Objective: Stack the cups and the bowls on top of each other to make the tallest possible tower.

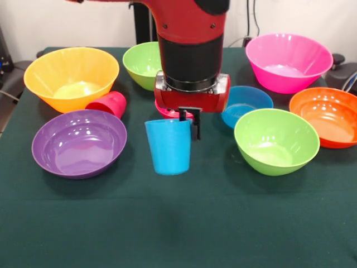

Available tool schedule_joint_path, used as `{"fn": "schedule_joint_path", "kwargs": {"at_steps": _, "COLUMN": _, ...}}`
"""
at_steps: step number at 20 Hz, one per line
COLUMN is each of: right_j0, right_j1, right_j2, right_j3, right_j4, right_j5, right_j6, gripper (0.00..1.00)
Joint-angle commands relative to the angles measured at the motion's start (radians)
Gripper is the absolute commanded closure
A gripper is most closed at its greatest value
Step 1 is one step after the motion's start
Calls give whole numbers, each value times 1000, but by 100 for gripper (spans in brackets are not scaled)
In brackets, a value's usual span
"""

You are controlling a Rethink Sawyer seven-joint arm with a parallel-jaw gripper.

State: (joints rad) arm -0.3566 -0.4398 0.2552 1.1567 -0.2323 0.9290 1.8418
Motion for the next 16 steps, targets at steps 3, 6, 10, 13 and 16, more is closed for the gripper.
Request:
{"fn": "schedule_joint_path", "kwargs": {"at_steps": 3, "right_j0": 55, "right_j1": 141, "right_j2": -15, "right_j3": -158, "right_j4": -26, "right_j5": 241, "right_j6": 32, "gripper": 100}}
{"fn": "schedule_joint_path", "kwargs": {"at_steps": 6, "right_j0": 58, "right_j1": 148, "right_j2": -14, "right_j3": -160, "right_j4": -30, "right_j5": 262, "right_j6": 23, "gripper": 100}}
{"fn": "schedule_joint_path", "kwargs": {"at_steps": 10, "right_j0": 68, "right_j1": 176, "right_j2": -24, "right_j3": -191, "right_j4": -46, "right_j5": 295, "right_j6": 8, "gripper": 100}}
{"fn": "schedule_joint_path", "kwargs": {"at_steps": 13, "right_j0": 69, "right_j1": 209, "right_j2": -23, "right_j3": -219, "right_j4": -48, "right_j5": 265, "right_j6": 1, "gripper": 100}}
{"fn": "schedule_joint_path", "kwargs": {"at_steps": 16, "right_j0": 73, "right_j1": 255, "right_j2": -24, "right_j3": -297, "right_j4": -76, "right_j5": 239, "right_j6": -33, "gripper": 100}}
